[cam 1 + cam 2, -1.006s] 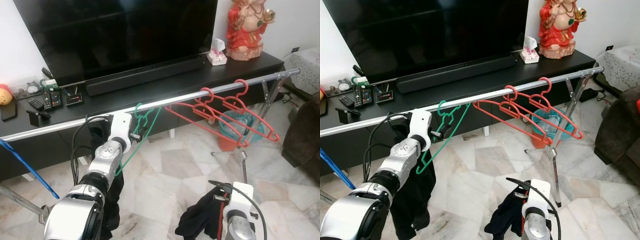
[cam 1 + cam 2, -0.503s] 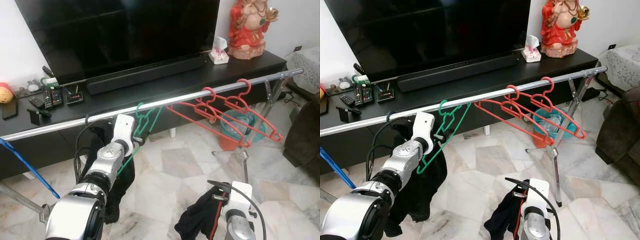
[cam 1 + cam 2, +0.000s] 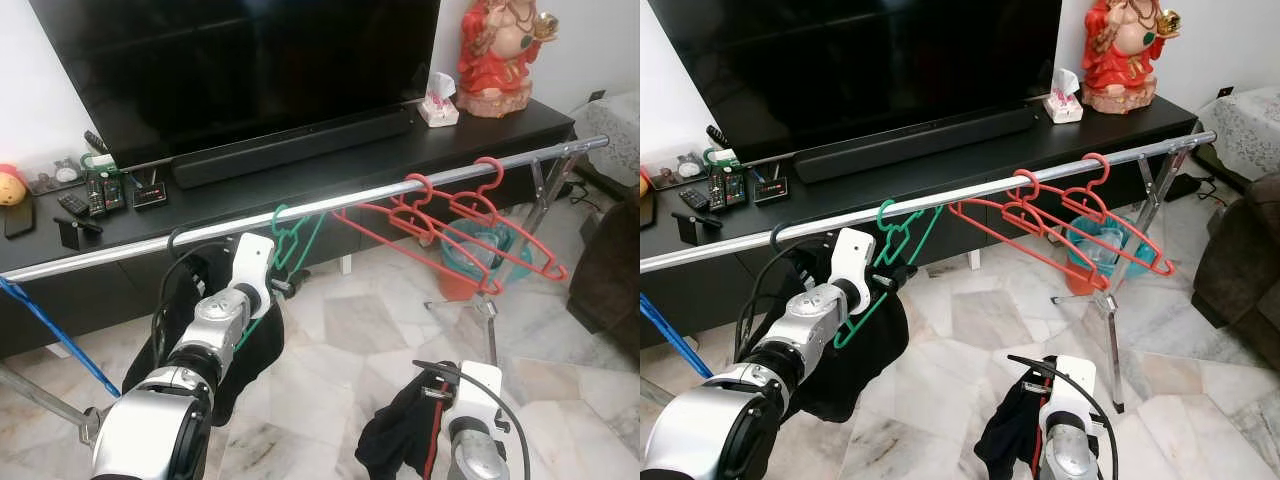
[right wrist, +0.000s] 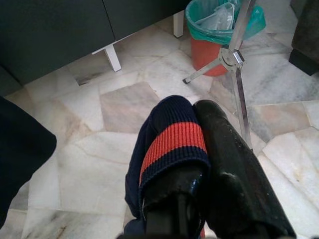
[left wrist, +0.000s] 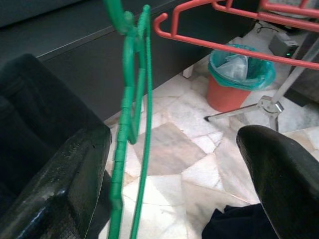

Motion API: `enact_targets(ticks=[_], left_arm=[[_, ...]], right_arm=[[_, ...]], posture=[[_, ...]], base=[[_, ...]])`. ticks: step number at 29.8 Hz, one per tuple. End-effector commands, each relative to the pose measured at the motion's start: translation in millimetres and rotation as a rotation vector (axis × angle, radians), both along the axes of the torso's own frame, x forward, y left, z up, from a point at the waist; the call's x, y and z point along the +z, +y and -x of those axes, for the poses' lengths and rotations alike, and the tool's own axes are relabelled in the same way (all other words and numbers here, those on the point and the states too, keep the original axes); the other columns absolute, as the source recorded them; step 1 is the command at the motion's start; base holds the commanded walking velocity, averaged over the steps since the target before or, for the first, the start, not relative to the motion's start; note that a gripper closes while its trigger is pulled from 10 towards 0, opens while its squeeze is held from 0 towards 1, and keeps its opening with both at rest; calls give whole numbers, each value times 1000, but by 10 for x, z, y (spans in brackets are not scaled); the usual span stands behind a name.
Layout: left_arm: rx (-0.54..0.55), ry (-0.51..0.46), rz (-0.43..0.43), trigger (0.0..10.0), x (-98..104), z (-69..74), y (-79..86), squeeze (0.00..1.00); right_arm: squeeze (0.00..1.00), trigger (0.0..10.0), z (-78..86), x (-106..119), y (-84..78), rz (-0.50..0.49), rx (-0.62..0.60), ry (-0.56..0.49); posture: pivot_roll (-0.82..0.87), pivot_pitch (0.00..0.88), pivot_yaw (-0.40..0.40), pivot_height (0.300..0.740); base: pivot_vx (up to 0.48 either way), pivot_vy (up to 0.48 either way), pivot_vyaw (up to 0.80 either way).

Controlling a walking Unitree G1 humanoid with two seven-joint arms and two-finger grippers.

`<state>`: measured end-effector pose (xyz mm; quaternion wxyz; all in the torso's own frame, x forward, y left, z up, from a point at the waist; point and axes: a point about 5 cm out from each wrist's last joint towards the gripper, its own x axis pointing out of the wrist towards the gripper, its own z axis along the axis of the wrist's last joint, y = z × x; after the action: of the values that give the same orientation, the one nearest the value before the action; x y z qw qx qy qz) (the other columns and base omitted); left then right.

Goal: Hang hanger

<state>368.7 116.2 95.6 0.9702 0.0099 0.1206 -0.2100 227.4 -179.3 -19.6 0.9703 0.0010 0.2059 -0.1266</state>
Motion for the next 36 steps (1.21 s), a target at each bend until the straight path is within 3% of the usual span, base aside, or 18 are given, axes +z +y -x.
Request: enact_targets(ticks=[1, 14, 17, 19, 20, 27, 36], left_arm=[[8, 0, 25, 10000, 16, -9, 16, 0], [-87, 14, 131, 10000, 46, 8, -96, 0], [-69, 8, 100, 10000, 39, 5, -81, 0], [42, -9, -42, 10000, 55, -46, 17, 0], [68, -15, -68, 10000, 63, -58, 42, 0], [132, -57, -164, 10000, 144, -113, 88, 0], [209, -70, -207, 10000, 157, -130, 169, 0]], right_arm=[[0, 10000, -50, 44, 47, -11, 14, -32], [0, 10000, -65, 59, 81, -32, 39, -58], [0, 10000, -61, 54, 86, -31, 42, -56], [0, 10000, -60, 52, 85, -29, 44, -55], [0, 10000, -60, 52, 85, -29, 44, -56], [0, 10000, -64, 49, 84, -27, 45, -56], [0, 10000, -72, 49, 81, -27, 42, -58]], posture=[[-29, 0, 98, 740], [-27, 0, 97, 740], [-26, 0, 97, 740], [-24, 0, 95, 740], [-24, 0, 95, 740], [-27, 0, 96, 740], [-28, 0, 99, 740]], base=[[0, 0, 0], [0, 0, 0], [0, 0, 0], [0, 0, 0], [0, 0, 0], [0, 0, 0], [0, 0, 0]])
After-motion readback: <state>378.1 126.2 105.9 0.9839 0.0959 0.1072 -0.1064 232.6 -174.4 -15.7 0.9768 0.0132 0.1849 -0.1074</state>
